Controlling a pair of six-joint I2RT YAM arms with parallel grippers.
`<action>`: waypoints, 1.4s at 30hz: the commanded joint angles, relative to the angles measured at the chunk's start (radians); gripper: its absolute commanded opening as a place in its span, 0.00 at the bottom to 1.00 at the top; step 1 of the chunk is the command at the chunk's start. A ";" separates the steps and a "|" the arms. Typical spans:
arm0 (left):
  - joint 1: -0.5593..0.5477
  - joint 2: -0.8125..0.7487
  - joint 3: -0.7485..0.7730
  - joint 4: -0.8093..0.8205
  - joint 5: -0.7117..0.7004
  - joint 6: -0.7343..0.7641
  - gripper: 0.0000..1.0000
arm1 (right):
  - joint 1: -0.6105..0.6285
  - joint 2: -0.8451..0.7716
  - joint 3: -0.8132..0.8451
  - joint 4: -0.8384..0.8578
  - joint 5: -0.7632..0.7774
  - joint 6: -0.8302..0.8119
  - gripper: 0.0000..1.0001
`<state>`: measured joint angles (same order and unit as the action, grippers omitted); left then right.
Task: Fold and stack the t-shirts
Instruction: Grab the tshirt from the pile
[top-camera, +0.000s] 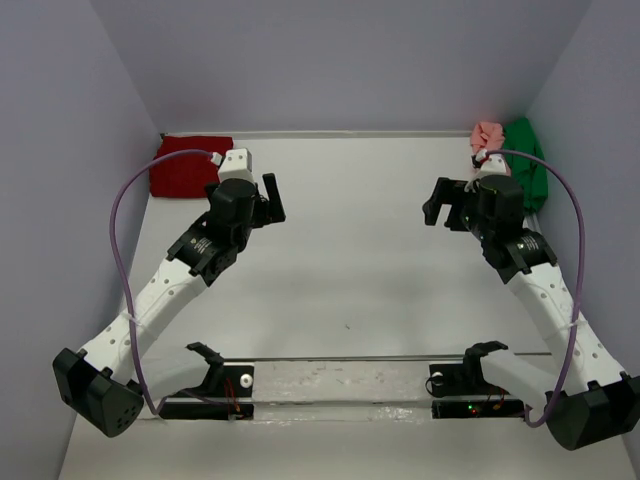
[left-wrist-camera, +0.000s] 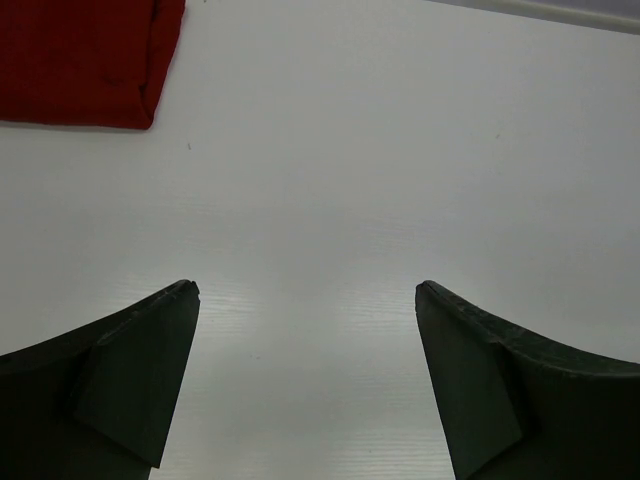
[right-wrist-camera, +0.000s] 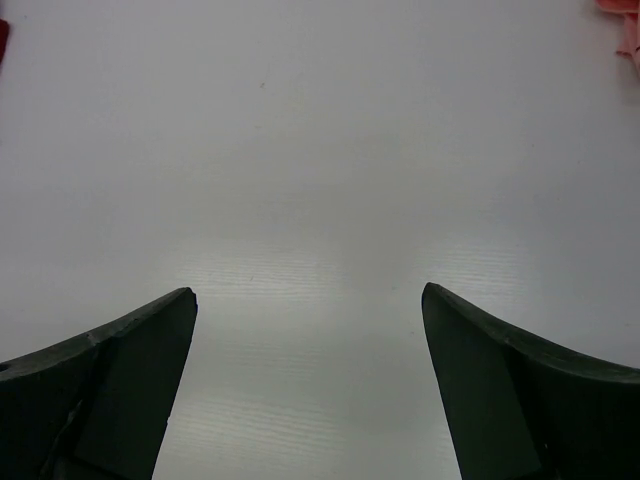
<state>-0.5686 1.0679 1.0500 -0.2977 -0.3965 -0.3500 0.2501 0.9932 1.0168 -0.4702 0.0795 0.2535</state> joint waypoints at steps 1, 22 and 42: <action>-0.008 -0.026 0.016 0.003 -0.034 -0.009 0.99 | 0.015 -0.025 0.026 -0.008 0.060 -0.007 1.00; -0.154 -0.071 0.007 0.022 -0.327 0.040 0.99 | 0.025 0.031 0.144 -0.071 0.551 0.015 1.00; -0.165 0.007 0.079 -0.158 -0.358 -0.021 0.99 | -0.155 0.344 0.371 -0.044 0.403 -0.054 1.00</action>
<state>-0.7315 1.1217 1.0935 -0.4644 -0.7387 -0.3756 0.2493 1.2427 1.3006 -0.5644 0.6033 0.1619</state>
